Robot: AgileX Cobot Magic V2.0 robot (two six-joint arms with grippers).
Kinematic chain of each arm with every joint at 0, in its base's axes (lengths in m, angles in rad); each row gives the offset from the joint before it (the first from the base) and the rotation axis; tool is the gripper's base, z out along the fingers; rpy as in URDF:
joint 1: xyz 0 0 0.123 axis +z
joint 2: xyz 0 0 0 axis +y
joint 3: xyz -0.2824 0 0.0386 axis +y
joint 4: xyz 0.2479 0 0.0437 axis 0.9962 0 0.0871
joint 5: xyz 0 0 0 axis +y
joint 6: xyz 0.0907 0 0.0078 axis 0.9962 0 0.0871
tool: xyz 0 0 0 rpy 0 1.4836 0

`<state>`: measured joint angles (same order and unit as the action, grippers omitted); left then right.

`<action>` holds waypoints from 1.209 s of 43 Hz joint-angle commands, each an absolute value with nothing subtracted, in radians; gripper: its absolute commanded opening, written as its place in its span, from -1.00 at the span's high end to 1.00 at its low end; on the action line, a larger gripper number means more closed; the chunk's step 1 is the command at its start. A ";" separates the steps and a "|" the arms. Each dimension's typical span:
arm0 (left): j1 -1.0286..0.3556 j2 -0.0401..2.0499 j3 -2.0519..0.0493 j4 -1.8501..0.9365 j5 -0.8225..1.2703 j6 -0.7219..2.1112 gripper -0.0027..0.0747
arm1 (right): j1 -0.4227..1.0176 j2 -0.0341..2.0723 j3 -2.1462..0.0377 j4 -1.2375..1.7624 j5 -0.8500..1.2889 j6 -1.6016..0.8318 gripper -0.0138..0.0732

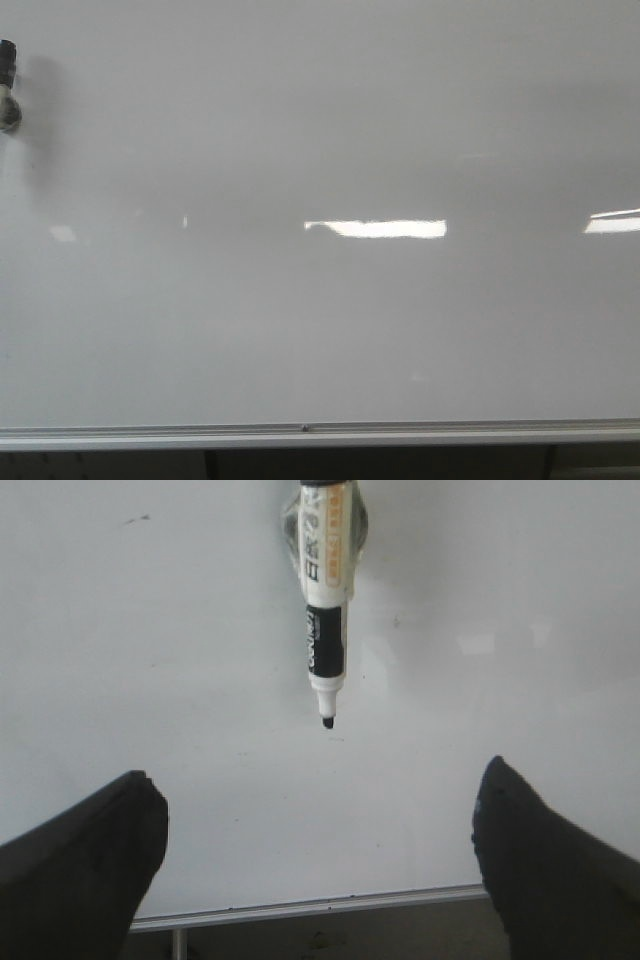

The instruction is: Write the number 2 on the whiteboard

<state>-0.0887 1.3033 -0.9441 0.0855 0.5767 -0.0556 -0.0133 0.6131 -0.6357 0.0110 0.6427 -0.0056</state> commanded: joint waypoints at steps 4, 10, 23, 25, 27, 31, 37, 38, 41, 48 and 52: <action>-0.087 1.373 -1.008 0.086 0.447 -0.069 -0.62 | -0.017 0.619 -0.666 0.013 0.584 -0.016 -0.76; -0.087 1.426 -1.017 0.086 0.366 -0.069 -0.62 | -0.017 0.619 -0.666 0.013 0.583 -0.016 -0.76; -0.089 1.495 -1.019 0.086 0.249 -0.069 -0.62 | -0.017 0.619 -0.666 0.013 0.583 -0.016 -0.76; -0.089 1.502 -1.019 0.086 0.235 -0.069 -0.62 | -0.017 0.619 -0.666 0.013 0.583 -0.016 -0.76; -0.089 1.514 -1.019 0.086 0.223 -0.069 -0.62 | -0.017 0.619 -0.666 0.013 0.583 -0.016 -0.76; -0.089 1.530 -1.019 0.086 0.204 -0.069 -0.62 | -0.017 0.619 -0.666 0.013 0.583 -0.016 -0.76; -0.089 1.548 -1.019 0.086 0.195 -0.069 -0.61 | -0.017 0.619 -0.666 0.013 0.583 -0.016 -0.76; -0.089 1.550 -1.019 0.086 0.195 -0.069 -0.59 | -0.017 0.619 -0.666 0.013 0.583 -0.016 -0.76; -0.089 1.552 -1.019 0.086 0.195 -0.069 -0.47 | -0.017 0.619 -0.666 0.013 0.583 -0.016 -0.76; -0.089 1.552 -1.019 0.086 0.180 -0.069 0.04 | -0.017 0.619 -0.666 0.013 0.583 -0.016 -0.76; -0.089 1.554 -1.019 0.086 0.166 -0.069 0.24 | -0.017 0.619 -0.666 0.013 0.583 -0.016 -0.76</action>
<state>-0.0887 1.5872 -0.9867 0.0855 0.2457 -0.0591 -0.0133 0.6131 -0.6357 0.0110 0.6444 -0.0056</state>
